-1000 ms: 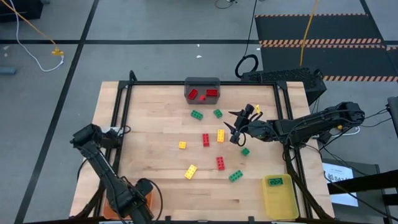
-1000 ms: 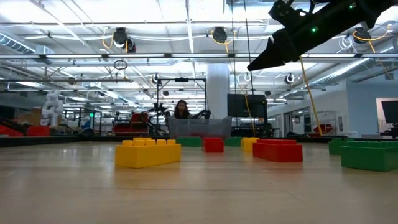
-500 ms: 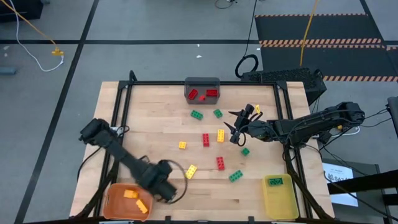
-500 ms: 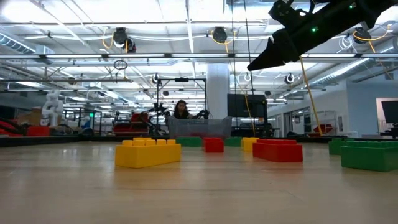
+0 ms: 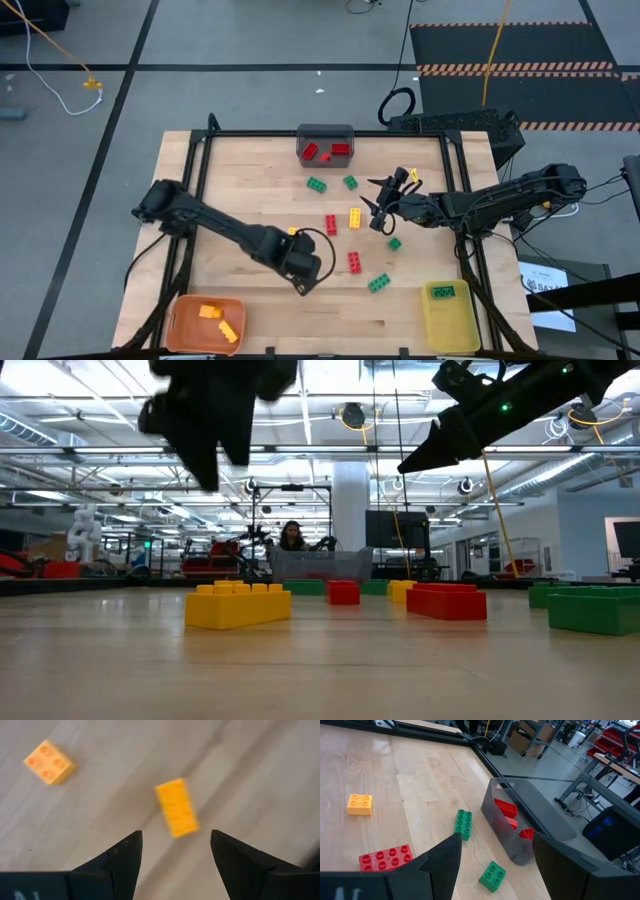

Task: Sort & place blocks by color
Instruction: Put the yellow game piece into the orange bin

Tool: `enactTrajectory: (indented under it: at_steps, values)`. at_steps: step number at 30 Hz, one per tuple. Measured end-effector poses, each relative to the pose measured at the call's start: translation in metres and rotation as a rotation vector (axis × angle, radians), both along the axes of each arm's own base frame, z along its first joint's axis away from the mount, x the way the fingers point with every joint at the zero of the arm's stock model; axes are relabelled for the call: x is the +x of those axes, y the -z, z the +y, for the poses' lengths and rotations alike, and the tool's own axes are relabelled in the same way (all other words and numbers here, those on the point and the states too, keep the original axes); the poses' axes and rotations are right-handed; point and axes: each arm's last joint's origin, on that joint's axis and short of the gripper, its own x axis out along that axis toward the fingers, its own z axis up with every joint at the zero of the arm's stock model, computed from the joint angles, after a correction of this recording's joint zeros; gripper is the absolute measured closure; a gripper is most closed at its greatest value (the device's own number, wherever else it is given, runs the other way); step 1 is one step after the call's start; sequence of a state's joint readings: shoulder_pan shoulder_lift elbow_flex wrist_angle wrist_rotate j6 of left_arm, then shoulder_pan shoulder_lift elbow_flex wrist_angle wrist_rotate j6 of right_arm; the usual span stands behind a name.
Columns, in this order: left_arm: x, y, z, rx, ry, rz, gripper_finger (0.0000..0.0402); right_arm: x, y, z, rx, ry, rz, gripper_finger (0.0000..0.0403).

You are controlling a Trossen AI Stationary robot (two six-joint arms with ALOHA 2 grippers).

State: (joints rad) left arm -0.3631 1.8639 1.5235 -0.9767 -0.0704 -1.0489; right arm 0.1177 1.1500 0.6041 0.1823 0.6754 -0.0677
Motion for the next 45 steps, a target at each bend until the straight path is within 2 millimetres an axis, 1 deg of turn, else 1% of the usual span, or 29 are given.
enactTrajectory:
  at_steps: [3, 7, 9, 12, 15, 18, 21, 29, 32, 36, 38, 40, 42, 45]
  values:
    - [-0.003, 0.018, 0.008, 0.01, -0.027, 0.033, 0.0164, 0.0, 0.0, 0.0, 0.0, 0.0, 0.0, 0.017]
    - [-0.002, 0.042, 0.007, -0.057, -0.003, -0.017, 0.0164, 0.0, 0.0, 0.0, 0.0, 0.0, 0.0, 0.017]
    - [0.0, 0.05, 0.005, -0.096, 0.002, -0.071, 0.0159, 0.0, 0.0, 0.0, 0.0, 0.0, 0.0, 0.017]
    - [0.001, 0.056, 0.005, -0.115, 0.005, -0.104, 0.0143, 0.0, 0.0, 0.0, 0.0, 0.0, 0.0, 0.017]
    - [0.003, 0.055, 0.004, -0.12, 0.005, -0.125, 0.0123, 0.0, 0.0, 0.0, 0.0, 0.0, 0.0, 0.017]
    - [0.003, 0.055, 0.004, -0.116, 0.002, -0.123, 0.0106, 0.0, 0.0, 0.0, 0.0, 0.0, 0.0, 0.017]
    - [0.004, 0.061, 0.004, -0.104, -0.007, -0.106, 0.0095, 0.0, 0.0, 0.0, 0.0, 0.0, 0.0, 0.017]
    - [0.009, 0.09, 0.003, -0.088, -0.029, -0.029, 0.0092, 0.0, 0.001, 0.0, -0.001, 0.0, 0.011, 0.017]
    - [0.012, 0.095, 0.003, -0.085, -0.038, -0.024, 0.0092, 0.0, 0.001, 0.0, -0.001, 0.0, 0.01, 0.017]
    - [0.011, 0.096, 0.006, -0.08, -0.044, -0.008, 0.0092, 0.0, 0.001, 0.0, -0.001, 0.0, 0.011, 0.017]
    - [0.01, 0.096, 0.006, -0.069, -0.046, 0.002, 0.0099, 0.0, 0.001, 0.0, -0.001, 0.0, 0.008, 0.017]
    - [0.008, 0.097, 0.007, -0.055, -0.048, 0.028, 0.012, 0.0, 0.001, 0.0, -0.001, 0.0, 0.01, 0.017]
    - [0.006, 0.098, 0.008, -0.041, -0.051, 0.046, 0.0152, 0.0, 0.001, 0.0, -0.001, 0.0, 0.009, 0.017]
    - [0.005, 0.099, 0.01, -0.029, -0.049, 0.054, 0.0215, 0.0, 0.001, 0.0, -0.001, 0.0, 0.009, 0.017]
